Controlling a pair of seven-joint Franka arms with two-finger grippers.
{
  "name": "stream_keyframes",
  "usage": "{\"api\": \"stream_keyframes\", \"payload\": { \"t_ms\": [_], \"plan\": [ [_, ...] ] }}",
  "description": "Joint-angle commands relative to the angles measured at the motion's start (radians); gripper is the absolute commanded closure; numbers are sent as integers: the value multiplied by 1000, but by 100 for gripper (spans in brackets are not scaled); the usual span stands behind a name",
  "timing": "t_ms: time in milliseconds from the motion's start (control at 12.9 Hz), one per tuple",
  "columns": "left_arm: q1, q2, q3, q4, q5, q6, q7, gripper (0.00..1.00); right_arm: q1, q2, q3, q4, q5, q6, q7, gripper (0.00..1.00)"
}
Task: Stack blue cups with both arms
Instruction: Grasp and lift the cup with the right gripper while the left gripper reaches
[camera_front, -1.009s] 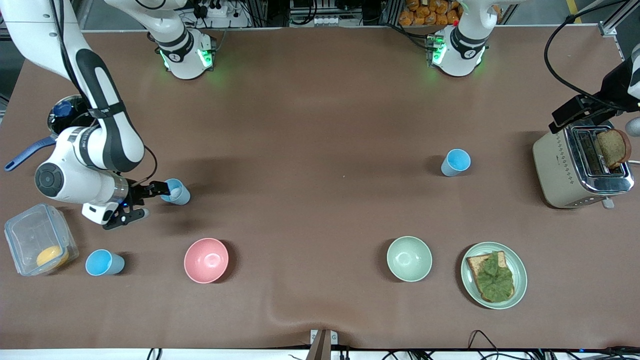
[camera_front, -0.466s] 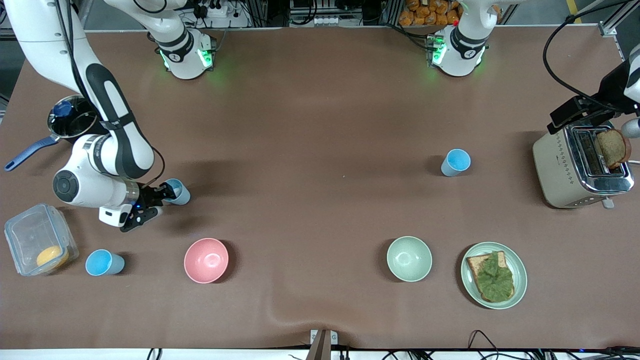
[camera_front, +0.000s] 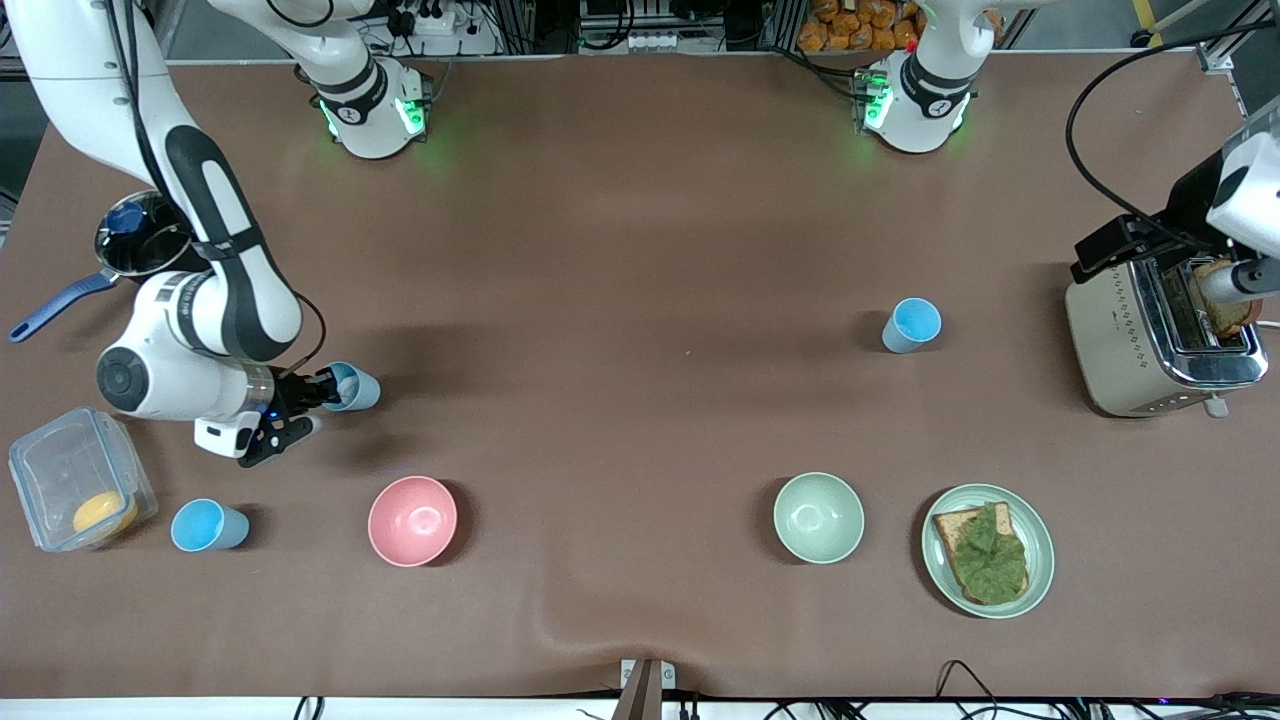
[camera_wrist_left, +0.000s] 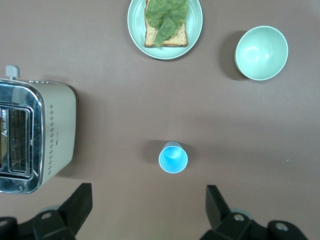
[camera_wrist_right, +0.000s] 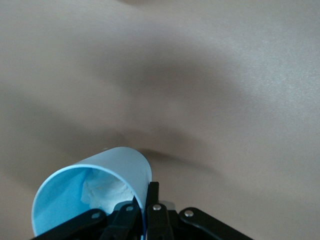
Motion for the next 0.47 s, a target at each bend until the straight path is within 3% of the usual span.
{"api": "stream_keyframes", "payload": {
  "t_ms": [0,388],
  "plan": [
    [3,-17,1,-6,-11,27,40,0,13,-21,26,72,55,-140,93,100],
    [5,-9,-1,-33,-13,40,43,0,236,-73,42,72,124,-159,557,100]
  ]
}}
